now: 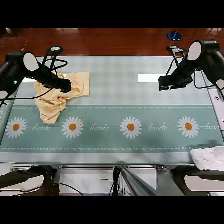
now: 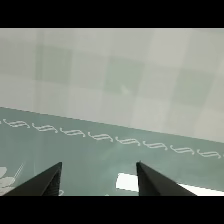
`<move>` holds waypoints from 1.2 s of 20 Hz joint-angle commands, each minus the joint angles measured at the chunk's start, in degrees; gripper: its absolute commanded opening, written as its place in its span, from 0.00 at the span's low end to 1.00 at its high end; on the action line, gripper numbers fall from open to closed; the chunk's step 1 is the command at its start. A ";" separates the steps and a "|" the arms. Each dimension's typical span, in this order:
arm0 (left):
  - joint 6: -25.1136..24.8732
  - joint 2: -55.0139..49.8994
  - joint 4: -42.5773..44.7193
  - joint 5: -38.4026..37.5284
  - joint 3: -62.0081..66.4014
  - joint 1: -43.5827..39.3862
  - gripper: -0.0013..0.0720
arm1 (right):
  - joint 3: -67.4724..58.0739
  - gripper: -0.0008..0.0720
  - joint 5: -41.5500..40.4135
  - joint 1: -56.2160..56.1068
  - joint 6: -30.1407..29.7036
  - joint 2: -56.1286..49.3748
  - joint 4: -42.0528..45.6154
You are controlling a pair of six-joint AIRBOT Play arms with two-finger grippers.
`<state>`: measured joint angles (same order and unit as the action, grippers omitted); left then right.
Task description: Fold the shirts.
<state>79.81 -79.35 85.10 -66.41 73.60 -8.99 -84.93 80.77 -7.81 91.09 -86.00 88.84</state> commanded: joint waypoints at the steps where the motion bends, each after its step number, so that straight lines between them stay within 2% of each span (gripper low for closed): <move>1: -0.02 0.02 0.00 0.00 -0.02 0.02 0.83 | 0.00 0.76 0.02 -0.02 0.00 -0.02 0.00; 17: 0.00 0.00 -0.04 0.90 -0.02 -0.09 0.83 | 0.00 0.76 0.02 -0.04 0.00 -0.02 0.00; 24: -0.02 -0.72 0.52 -1.36 -0.02 0.07 0.83 | 0.00 0.76 -1.07 -0.04 -0.02 -0.02 0.00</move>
<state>79.81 -79.61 85.10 -66.98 73.60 -9.04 -84.90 80.51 -7.81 91.07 -86.00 88.84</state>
